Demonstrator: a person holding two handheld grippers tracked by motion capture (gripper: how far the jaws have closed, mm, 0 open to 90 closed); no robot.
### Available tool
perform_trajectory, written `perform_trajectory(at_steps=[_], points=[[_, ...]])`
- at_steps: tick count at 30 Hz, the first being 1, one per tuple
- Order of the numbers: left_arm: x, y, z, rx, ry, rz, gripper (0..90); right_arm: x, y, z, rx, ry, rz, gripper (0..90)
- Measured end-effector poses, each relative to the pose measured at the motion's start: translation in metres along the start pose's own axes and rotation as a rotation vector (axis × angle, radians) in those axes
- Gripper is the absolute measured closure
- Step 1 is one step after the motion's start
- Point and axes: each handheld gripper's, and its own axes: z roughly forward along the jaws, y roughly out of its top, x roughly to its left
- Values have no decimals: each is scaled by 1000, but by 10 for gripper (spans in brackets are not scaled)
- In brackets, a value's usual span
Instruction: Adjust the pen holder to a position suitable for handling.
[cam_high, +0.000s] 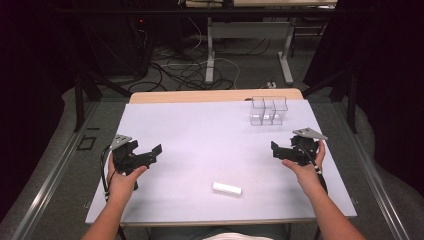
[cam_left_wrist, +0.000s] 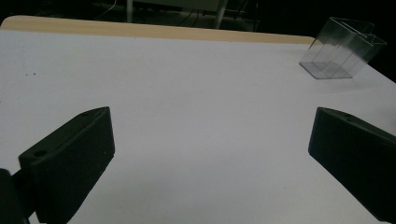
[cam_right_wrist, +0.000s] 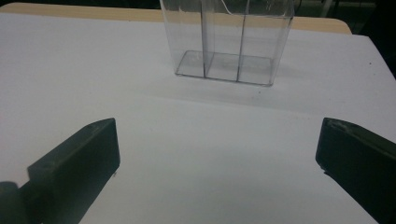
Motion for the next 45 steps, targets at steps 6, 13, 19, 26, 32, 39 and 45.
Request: perform_trajectory(at_steps=[6, 13, 19, 26, 32, 39, 45], points=[[-3, -1, 1, -6, -4, 20, 3, 0, 4, -1, -43, 63, -1, 20], [-5, -2, 2, -13, 0, 33, 3, 1, 14, 6, -42, 87, -26, 90], [-6, -4, 2, -11, 16, 39, 4, -4, 36, 8, -22, 58, -6, 191], [-4, -5, 2, -15, 25, 35, 5, -8, 58, 16, 34, 66, -37, 197], [-3, -5, 2, -13, 30, 31, 10, -10, 77, 24, 68, 51, -51, 252], [-2, -5, 3, -12, 32, 33, 12, -10, 97, 37, 109, 30, -58, 280], [-2, -5, 3, -13, 34, 34, 13, -9, 115, 47, 149, 15, -54, 325]])
